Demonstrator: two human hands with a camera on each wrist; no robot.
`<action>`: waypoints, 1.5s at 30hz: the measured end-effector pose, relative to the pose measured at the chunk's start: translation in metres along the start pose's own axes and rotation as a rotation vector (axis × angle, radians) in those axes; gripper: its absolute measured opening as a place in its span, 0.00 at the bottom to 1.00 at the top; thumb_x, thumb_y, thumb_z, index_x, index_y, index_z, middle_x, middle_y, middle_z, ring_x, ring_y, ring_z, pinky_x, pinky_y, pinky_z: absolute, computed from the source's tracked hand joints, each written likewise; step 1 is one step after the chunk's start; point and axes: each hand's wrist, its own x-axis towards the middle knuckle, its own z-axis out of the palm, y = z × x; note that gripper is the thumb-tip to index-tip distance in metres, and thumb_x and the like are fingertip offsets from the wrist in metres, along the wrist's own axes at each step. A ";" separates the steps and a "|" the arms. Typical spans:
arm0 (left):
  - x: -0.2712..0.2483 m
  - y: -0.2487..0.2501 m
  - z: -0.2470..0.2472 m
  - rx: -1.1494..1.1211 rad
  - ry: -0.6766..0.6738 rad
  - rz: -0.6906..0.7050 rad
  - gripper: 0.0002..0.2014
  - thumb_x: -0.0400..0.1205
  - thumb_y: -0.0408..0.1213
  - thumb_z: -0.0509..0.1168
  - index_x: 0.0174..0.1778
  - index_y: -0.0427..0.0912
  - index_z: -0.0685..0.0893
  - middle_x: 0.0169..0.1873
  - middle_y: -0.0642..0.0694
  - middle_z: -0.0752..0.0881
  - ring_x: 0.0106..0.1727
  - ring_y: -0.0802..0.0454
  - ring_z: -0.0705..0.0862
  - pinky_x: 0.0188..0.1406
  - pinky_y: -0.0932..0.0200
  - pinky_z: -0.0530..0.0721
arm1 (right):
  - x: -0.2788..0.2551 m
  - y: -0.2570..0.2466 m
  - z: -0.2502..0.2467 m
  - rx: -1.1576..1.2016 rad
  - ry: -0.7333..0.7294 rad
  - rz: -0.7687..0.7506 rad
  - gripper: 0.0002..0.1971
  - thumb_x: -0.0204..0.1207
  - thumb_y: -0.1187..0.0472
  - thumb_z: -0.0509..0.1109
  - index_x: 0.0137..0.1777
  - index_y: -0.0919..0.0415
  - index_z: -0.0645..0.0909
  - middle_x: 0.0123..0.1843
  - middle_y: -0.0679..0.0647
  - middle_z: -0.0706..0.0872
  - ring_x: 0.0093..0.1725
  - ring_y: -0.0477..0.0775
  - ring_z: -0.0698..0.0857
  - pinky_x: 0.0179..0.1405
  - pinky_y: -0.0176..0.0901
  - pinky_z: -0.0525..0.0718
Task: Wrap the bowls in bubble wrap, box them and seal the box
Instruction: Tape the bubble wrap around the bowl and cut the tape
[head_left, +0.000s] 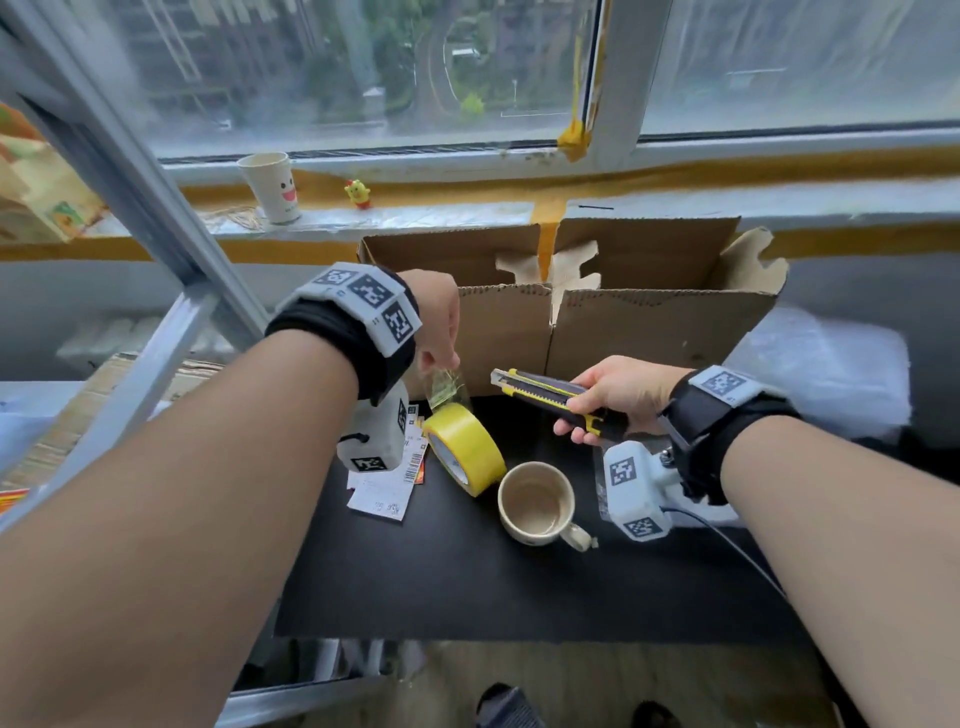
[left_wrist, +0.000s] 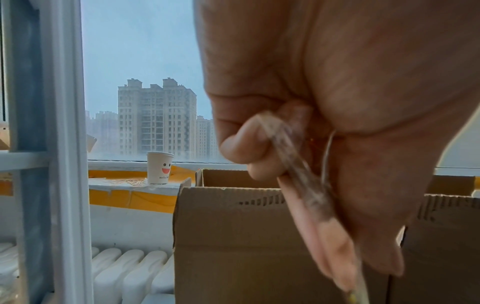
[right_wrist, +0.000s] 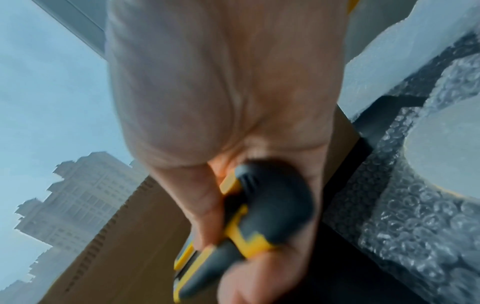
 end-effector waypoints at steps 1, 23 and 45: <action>0.001 -0.001 0.000 0.005 0.005 -0.004 0.09 0.78 0.43 0.72 0.38 0.41 0.92 0.27 0.54 0.89 0.22 0.66 0.79 0.25 0.70 0.75 | 0.001 0.001 -0.001 0.002 0.036 -0.023 0.15 0.85 0.71 0.60 0.69 0.76 0.72 0.44 0.70 0.85 0.30 0.55 0.82 0.23 0.38 0.85; 0.012 -0.015 -0.003 -0.013 0.057 -0.012 0.10 0.78 0.44 0.73 0.38 0.41 0.91 0.28 0.53 0.89 0.26 0.65 0.81 0.29 0.68 0.76 | 0.006 -0.001 -0.002 -0.529 -0.062 -0.161 0.16 0.81 0.48 0.68 0.68 0.45 0.81 0.38 0.51 0.87 0.32 0.48 0.78 0.30 0.36 0.77; 0.011 -0.024 -0.001 -0.101 0.060 -0.011 0.10 0.79 0.43 0.72 0.38 0.42 0.91 0.26 0.55 0.87 0.25 0.65 0.78 0.28 0.69 0.73 | 0.037 -0.005 0.020 -0.767 0.174 0.086 0.06 0.59 0.70 0.70 0.38 0.68 0.80 0.30 0.60 0.82 0.30 0.59 0.80 0.28 0.40 0.76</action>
